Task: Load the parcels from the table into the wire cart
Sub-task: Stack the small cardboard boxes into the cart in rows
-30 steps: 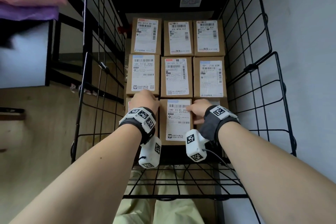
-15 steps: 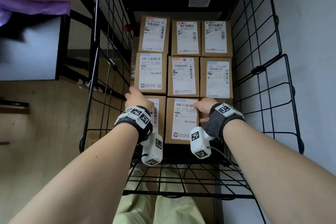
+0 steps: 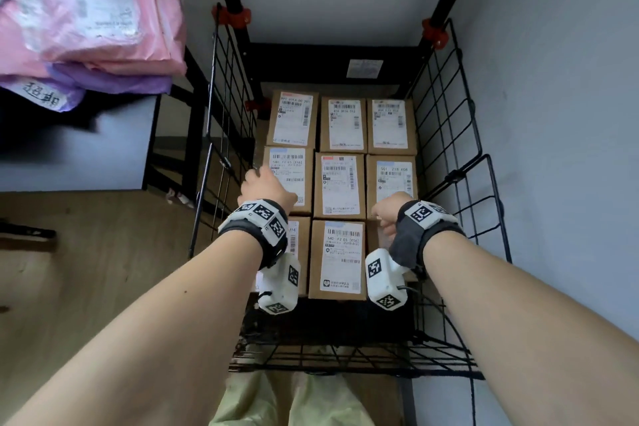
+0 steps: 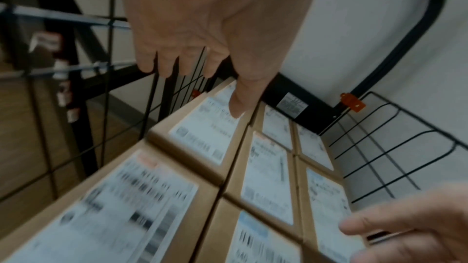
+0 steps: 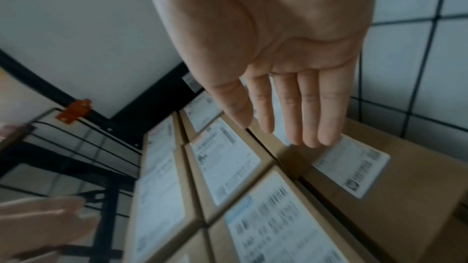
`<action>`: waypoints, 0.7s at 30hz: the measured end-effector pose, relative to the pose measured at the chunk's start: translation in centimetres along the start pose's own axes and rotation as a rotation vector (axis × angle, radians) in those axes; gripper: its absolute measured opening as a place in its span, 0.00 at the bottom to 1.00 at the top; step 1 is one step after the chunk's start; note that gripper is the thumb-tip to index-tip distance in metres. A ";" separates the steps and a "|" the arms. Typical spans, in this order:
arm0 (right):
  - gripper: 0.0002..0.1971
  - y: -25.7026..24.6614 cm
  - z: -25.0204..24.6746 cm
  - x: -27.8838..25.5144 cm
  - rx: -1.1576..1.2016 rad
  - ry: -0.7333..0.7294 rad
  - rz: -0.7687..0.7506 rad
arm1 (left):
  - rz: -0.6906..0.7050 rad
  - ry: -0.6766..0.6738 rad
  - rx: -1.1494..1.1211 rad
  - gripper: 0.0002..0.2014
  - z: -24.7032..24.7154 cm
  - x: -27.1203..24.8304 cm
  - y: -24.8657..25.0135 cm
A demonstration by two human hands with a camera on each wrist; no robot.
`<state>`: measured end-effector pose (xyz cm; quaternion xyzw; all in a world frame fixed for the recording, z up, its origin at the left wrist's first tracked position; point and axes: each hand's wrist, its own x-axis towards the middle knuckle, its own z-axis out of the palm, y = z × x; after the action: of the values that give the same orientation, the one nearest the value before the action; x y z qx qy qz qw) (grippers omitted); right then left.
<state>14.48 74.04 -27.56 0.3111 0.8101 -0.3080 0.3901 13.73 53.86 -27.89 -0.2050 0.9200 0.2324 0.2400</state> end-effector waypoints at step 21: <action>0.25 -19.0 0.4 -24.2 -0.522 0.500 -0.631 | 0.464 0.316 0.326 0.30 -24.9 -8.4 -1.9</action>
<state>12.65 55.62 -2.98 0.0062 0.9842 -0.1133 0.1359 12.80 41.47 -4.66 0.0177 0.9932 0.0958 0.0643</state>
